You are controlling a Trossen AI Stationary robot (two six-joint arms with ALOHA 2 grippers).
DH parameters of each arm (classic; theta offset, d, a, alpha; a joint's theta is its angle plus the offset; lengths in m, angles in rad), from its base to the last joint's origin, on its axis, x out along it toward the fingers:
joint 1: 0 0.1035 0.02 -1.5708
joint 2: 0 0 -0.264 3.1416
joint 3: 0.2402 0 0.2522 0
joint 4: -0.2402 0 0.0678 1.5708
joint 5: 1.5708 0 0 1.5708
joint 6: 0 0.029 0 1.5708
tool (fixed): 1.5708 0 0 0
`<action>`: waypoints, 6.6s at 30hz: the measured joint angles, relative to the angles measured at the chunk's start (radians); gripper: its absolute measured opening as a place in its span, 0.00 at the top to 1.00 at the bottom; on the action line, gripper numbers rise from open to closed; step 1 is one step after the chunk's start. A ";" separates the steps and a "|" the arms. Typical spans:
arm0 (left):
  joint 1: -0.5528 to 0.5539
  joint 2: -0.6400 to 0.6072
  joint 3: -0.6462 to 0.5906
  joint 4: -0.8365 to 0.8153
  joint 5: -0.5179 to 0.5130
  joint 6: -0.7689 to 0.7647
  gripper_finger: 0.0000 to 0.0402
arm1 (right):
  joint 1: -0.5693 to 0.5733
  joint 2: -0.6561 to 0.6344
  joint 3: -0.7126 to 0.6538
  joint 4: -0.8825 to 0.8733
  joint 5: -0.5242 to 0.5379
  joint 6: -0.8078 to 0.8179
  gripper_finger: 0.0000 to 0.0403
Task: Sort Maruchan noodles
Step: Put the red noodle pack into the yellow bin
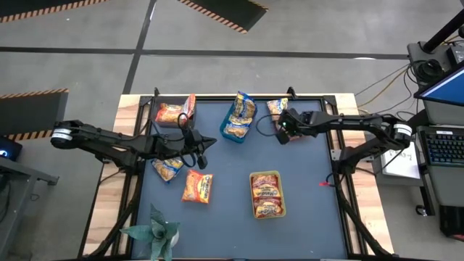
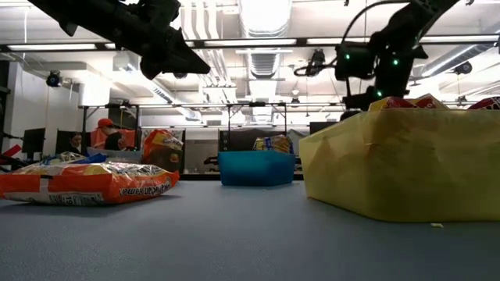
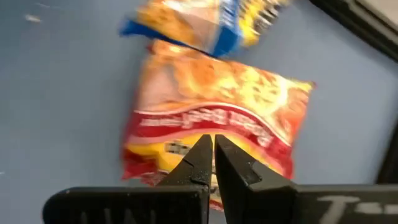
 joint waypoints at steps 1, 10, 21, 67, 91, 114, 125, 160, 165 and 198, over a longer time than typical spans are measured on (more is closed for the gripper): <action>0.000 0.000 0.000 0.000 0.000 0.000 1.00 | -0.009 0.001 -0.007 -0.002 -0.001 0.007 0.98; 0.000 0.000 0.000 0.003 -0.001 0.000 1.00 | -0.017 0.001 -0.021 0.030 0.019 0.028 0.98; 0.000 0.000 0.000 0.004 -0.001 0.000 1.00 | -0.016 0.001 -0.126 0.192 0.000 0.070 0.98; 0.051 0.432 0.351 0.112 0.088 0.206 1.00 | 0.039 -0.318 -0.301 0.467 -0.215 -0.034 0.98; 0.247 0.987 0.753 0.078 0.503 0.212 1.00 | 0.039 -0.413 -0.497 0.682 -0.225 0.186 0.97; 0.258 1.050 0.755 0.018 0.454 0.182 1.00 | 0.038 -0.412 -0.442 0.436 -0.331 0.250 0.23; 0.258 1.048 0.755 -0.012 0.447 0.168 1.00 | 0.038 -0.411 -0.560 0.638 -0.322 0.287 0.17; 0.258 1.048 0.753 -0.016 0.447 0.151 1.00 | 0.039 -0.119 -0.656 1.197 -0.334 0.319 0.18; 0.258 1.049 0.753 -0.016 0.447 0.151 1.00 | 0.039 -0.025 -0.601 1.233 -0.366 0.305 0.18; 0.233 1.032 0.756 -0.017 0.442 0.149 1.00 | 0.039 0.049 -0.588 1.323 -0.414 0.258 0.55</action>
